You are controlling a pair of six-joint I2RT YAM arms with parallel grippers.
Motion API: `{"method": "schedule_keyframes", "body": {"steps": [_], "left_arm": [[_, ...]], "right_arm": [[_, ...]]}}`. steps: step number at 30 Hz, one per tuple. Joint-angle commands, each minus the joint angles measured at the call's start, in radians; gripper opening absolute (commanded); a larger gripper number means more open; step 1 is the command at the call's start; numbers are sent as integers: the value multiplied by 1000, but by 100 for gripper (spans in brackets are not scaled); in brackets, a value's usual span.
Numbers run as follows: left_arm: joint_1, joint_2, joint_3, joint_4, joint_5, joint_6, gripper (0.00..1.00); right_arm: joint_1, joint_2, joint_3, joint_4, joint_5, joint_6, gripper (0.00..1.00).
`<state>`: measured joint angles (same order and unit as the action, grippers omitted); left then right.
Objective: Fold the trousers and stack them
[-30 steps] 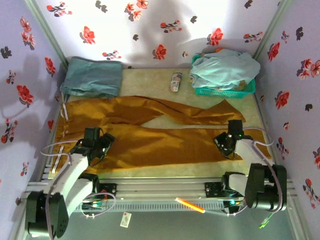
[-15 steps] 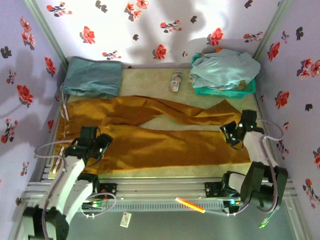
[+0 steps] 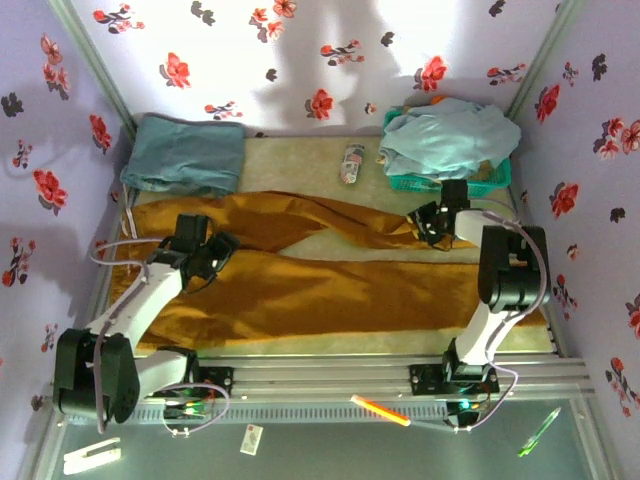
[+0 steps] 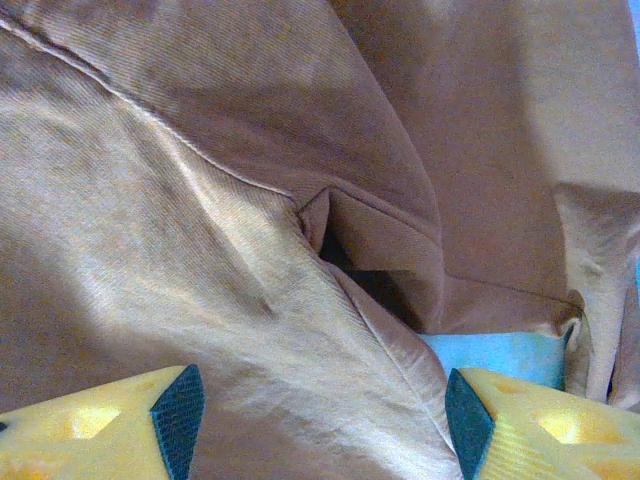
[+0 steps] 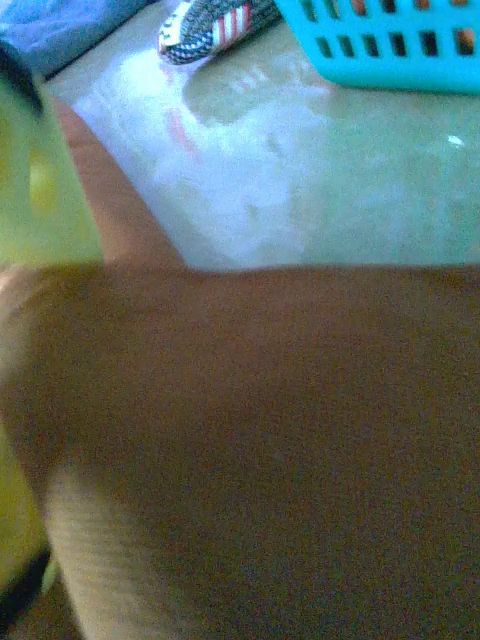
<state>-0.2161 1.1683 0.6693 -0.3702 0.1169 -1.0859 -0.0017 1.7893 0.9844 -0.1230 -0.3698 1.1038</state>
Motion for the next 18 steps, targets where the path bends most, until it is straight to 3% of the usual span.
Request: {"method": "schedule_keyframes", "body": {"steps": [1,8,11,18], "left_arm": [[-6,16,-10,38,18,29,69],[-7,67,-11,144,50,2,68],[-34,122,59,103,54,49,68],[-103,141,71,118,67,75,68]], "right_arm": [[3,9,51,50,17,31,4],[0,-136,-9,45,99,63,0],[-1,-218,-21,2,111,52,0],[-11,-396,55,-222,252,-59,0]]}}
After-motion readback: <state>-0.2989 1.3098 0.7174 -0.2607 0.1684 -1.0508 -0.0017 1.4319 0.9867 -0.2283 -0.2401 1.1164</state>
